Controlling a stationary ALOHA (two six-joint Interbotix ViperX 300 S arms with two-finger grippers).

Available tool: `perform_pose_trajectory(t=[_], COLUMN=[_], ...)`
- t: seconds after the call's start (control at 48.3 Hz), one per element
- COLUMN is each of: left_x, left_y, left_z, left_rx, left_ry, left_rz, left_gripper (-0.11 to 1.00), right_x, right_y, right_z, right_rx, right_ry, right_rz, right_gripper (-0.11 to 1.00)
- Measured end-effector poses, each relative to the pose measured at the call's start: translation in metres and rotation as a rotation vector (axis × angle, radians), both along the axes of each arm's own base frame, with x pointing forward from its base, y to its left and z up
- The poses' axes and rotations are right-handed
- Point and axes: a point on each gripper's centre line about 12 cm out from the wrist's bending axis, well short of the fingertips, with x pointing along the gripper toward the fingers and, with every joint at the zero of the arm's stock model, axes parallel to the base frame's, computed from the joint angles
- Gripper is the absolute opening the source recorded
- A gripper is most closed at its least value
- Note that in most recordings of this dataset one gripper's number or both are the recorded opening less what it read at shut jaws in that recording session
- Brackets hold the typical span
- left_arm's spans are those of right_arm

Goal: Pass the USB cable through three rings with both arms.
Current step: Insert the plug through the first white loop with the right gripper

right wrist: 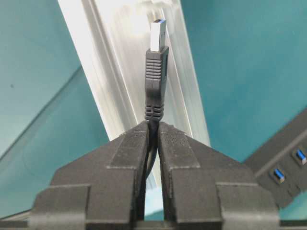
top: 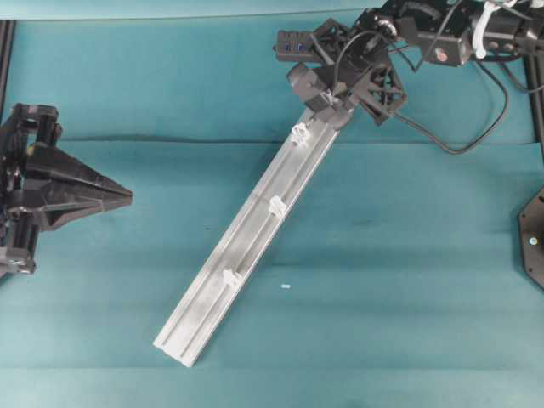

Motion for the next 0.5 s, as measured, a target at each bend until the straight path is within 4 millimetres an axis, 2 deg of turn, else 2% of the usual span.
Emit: perform_pose_trajectory(t=[0.497], left_x=[0.009], left_y=[0.009], left_z=[-0.01], left_rx=[0.002], left_ry=[0.058], left_rz=[0.037], left_gripper=[0.14], right_x=[0.014], right_y=[0.019], right_z=[-0.001], right_rx=[0.039], right_ry=[-0.042], right_rz=[0.007], right_gripper=[0.07])
